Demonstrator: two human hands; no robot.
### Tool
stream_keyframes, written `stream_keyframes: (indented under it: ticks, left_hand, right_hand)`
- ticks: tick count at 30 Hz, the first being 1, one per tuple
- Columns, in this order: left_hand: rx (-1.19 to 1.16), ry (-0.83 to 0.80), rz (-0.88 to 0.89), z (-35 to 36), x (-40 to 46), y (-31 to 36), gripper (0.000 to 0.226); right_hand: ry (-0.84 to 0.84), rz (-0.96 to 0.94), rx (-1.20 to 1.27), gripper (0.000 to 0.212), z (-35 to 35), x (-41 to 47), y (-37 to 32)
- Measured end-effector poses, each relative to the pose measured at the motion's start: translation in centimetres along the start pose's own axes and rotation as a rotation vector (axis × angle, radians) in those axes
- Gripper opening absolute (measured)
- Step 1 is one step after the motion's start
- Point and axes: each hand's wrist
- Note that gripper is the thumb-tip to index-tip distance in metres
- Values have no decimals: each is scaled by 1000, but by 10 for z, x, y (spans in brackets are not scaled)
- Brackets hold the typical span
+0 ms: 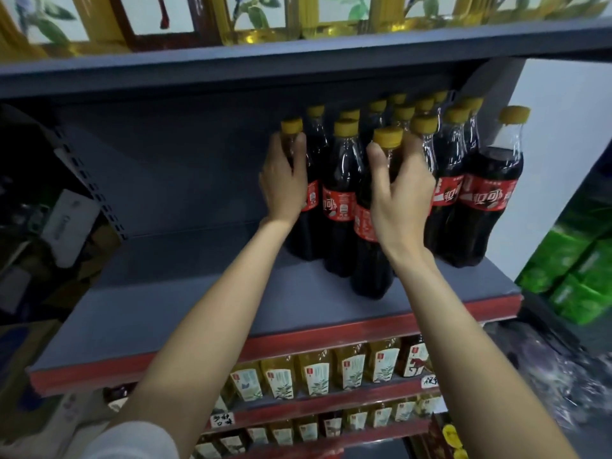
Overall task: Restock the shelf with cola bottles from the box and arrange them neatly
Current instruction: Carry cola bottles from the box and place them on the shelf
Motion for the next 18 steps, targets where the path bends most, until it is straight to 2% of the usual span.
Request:
stream_keyframes:
  ticks: [2, 4, 8, 13, 15, 18]
  left_hand:
    - [2, -30, -20, 8, 3, -2, 38]
    - [-34, -66, -23, 13, 5, -1, 32]
    - [10, -132, 15, 13, 7, -3, 32]
    - [20, -270, -89, 3, 0, -8, 52]
    - [26, -250, -85, -4, -7, 0, 59]
    - [0, -132, -88, -22, -21, 19, 63]
  right_hand:
    - [21, -17, -52, 55, 2, 4, 2]
    - [89, -88, -146, 50, 2, 4, 4]
    - [124, -203, -236, 56, -4, -6, 13]
    - [61, -216, -212, 60, -16, -24, 22]
    - [87, -257, -220, 57, -21, -31, 23]
    - [138, -334, -154, 45, -25, -41, 18]
Point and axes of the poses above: each hand's wrist, its own x-axis towards the middle knuckle, its own z-axis out of the palm, y = z × x, and after that the axes turned 14 degrees about z, right-handed
